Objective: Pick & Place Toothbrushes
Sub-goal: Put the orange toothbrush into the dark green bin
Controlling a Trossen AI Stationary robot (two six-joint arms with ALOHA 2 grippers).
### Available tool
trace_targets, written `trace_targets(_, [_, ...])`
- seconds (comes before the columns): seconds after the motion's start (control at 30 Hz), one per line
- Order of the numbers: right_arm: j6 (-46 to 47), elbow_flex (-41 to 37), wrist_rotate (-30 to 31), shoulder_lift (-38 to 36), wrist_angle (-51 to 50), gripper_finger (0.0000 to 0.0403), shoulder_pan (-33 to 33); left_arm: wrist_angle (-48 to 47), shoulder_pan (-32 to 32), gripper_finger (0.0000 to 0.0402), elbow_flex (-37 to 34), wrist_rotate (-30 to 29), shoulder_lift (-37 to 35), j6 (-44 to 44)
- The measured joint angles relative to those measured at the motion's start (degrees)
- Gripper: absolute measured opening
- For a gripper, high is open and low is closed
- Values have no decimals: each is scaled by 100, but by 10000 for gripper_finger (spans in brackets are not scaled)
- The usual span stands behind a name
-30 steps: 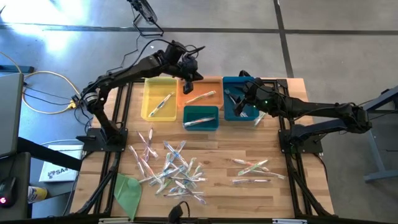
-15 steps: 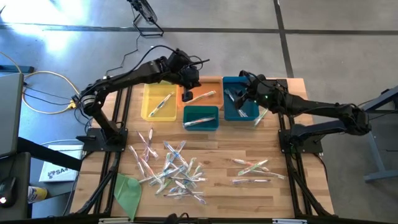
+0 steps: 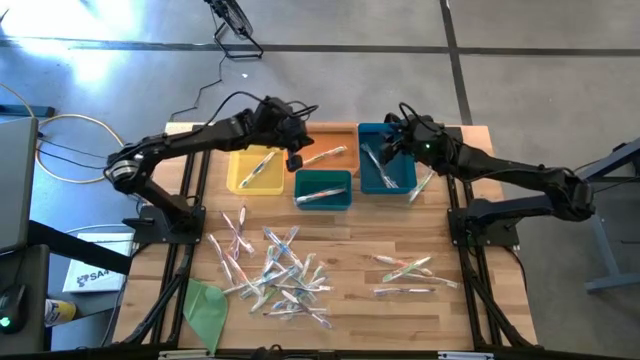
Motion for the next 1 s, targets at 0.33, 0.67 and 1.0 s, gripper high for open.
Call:
trace_targets(0.33, [-1, -1, -481, 554, 174, 192, -252, -53, 2, 0, -733, -629, -1200, 43])
trace_targets(0.67, [-110, 1, -1748, 515, 356, 192, -152, -12, -2, 0, -1627, -655, -2962, 838])
trace_targets(1.0, [162, 1, -2468, 112, 363, 178, 795, -1, -2, 0, -1828, -651, -3568, 1397])
